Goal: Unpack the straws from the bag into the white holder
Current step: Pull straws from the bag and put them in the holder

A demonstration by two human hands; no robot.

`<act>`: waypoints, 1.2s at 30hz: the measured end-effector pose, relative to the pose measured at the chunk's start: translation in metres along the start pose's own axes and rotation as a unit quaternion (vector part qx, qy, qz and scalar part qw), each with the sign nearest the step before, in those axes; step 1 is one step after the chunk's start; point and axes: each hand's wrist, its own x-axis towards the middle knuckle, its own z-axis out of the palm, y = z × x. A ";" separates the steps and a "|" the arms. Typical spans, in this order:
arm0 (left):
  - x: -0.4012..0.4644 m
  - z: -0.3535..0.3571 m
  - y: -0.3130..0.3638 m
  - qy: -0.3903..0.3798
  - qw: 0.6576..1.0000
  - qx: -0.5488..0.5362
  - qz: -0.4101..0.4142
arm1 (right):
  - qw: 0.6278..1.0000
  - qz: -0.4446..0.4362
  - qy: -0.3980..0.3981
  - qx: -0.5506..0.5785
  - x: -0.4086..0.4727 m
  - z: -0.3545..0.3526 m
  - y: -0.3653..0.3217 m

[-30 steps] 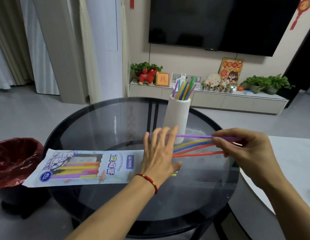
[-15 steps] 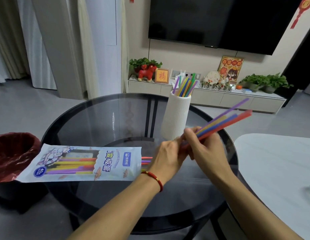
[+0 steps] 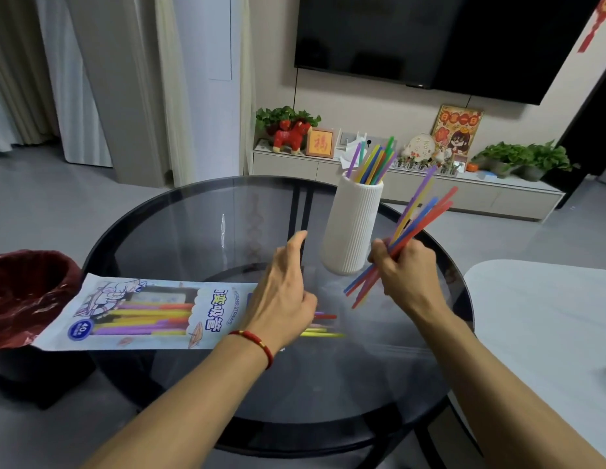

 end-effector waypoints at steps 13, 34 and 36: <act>-0.002 0.001 0.000 0.000 0.998 0.058 -0.030 | 1.000 -0.011 0.021 0.007 -0.018 0.016 0.001; -0.001 -0.004 0.007 0.004 0.998 0.052 -0.029 | 0.945 0.098 0.143 0.278 0.027 -0.007 -0.029; -0.001 -0.004 0.008 0.013 0.998 0.056 -0.022 | 0.928 0.105 0.170 0.315 0.045 -0.019 -0.040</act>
